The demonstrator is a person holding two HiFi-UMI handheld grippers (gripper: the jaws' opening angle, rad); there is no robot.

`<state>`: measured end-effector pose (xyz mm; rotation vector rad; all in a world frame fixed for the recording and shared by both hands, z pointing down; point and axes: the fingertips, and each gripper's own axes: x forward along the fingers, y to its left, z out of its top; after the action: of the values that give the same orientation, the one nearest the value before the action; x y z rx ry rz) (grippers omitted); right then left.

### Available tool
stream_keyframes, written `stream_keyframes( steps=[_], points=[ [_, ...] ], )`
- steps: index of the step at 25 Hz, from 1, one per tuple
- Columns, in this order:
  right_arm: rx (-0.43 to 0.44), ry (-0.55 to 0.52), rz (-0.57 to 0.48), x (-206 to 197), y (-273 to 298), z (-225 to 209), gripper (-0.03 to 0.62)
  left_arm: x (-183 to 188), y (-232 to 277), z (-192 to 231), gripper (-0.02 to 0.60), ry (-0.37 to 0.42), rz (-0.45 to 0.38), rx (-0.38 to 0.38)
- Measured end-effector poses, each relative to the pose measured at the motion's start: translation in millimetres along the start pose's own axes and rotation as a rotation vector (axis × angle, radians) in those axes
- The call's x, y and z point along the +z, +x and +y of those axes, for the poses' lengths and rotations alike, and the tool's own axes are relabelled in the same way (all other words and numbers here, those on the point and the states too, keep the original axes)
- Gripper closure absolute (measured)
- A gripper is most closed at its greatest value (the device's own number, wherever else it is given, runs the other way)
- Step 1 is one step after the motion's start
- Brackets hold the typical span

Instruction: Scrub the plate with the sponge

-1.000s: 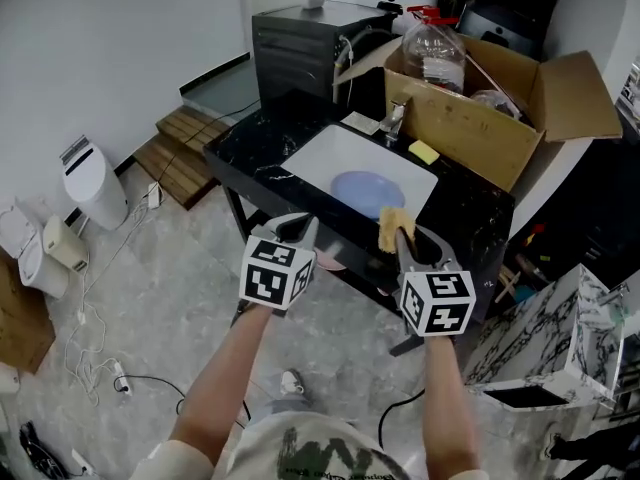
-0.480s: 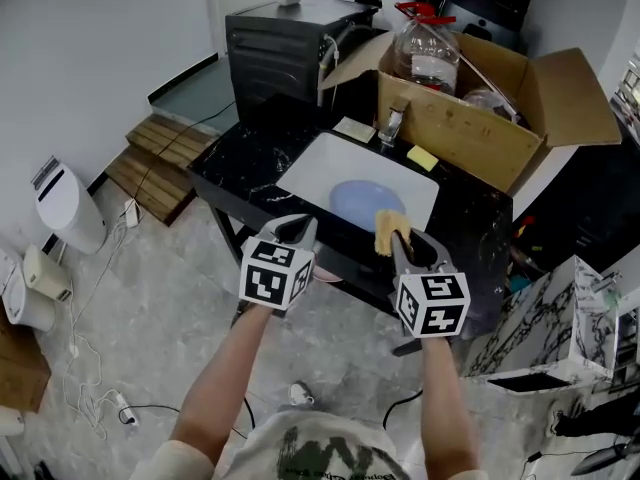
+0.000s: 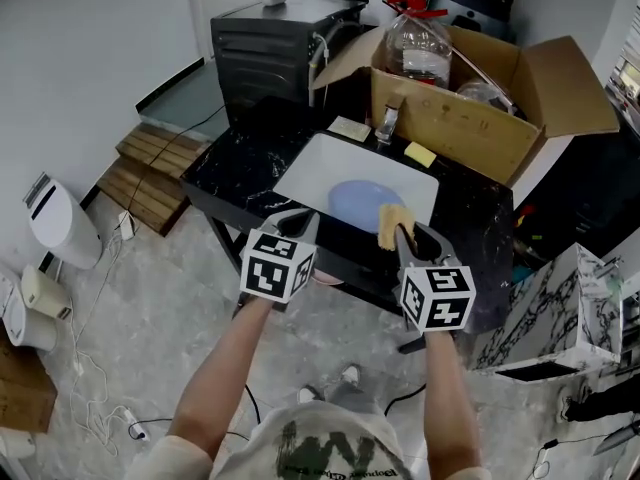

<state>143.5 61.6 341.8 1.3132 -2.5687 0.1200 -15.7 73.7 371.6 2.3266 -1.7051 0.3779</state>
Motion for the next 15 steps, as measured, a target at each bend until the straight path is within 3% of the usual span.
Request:
stream_keyframes(
  steps=[15],
  points=[
    [-0.032, 0.032, -0.007, 6, 82, -37, 0.523, 12, 85, 37, 0.578, 0.034, 0.025, -0.047]
  ],
)
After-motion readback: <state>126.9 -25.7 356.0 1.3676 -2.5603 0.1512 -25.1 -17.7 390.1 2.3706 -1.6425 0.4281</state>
